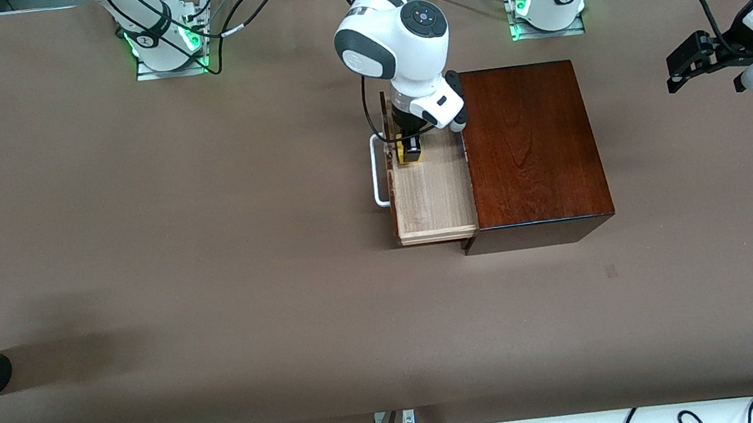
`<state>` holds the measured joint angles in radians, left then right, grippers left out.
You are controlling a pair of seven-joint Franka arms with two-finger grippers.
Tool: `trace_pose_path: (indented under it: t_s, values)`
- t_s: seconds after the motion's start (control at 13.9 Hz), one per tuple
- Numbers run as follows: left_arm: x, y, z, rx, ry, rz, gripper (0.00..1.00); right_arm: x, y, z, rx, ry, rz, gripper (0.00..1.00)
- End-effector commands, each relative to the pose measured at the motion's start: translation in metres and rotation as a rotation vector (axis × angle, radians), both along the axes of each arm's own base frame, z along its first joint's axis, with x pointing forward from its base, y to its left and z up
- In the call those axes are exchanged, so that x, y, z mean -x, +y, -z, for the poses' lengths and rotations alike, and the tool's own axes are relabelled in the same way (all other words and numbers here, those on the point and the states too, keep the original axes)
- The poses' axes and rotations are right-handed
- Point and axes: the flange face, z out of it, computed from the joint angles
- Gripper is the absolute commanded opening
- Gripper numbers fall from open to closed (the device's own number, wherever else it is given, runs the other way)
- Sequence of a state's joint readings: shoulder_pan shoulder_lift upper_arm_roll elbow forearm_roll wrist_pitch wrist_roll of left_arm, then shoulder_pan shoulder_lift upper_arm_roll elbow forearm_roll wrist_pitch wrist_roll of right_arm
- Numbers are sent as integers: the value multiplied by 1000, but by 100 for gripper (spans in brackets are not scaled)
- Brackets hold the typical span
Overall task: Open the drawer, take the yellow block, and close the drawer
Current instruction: 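Close the right gripper on the yellow cube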
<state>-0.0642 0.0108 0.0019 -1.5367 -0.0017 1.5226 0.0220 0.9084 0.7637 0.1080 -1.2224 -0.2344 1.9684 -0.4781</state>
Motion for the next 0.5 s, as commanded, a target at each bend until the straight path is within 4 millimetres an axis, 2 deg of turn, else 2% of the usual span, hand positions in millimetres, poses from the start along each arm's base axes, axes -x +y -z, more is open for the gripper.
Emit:
trace_pose_path:
  t_s: [0.0,0.07,0.14,0.43]
  values:
    - [-4,-2,-6,-2,-13,17,100,-1,-7,-31,16,-13,3,25]
    - [-4,-3,-6,-2,-13,18,100,-1,-10,-39,18,-14,6,24]
    - [-4,-4,-6,-2,-13,20,100,-1,-11,-43,17,-15,9,15]
    - [-4,-5,-5,-2,-13,20,100,-4,-14,-49,24,1,30,1]
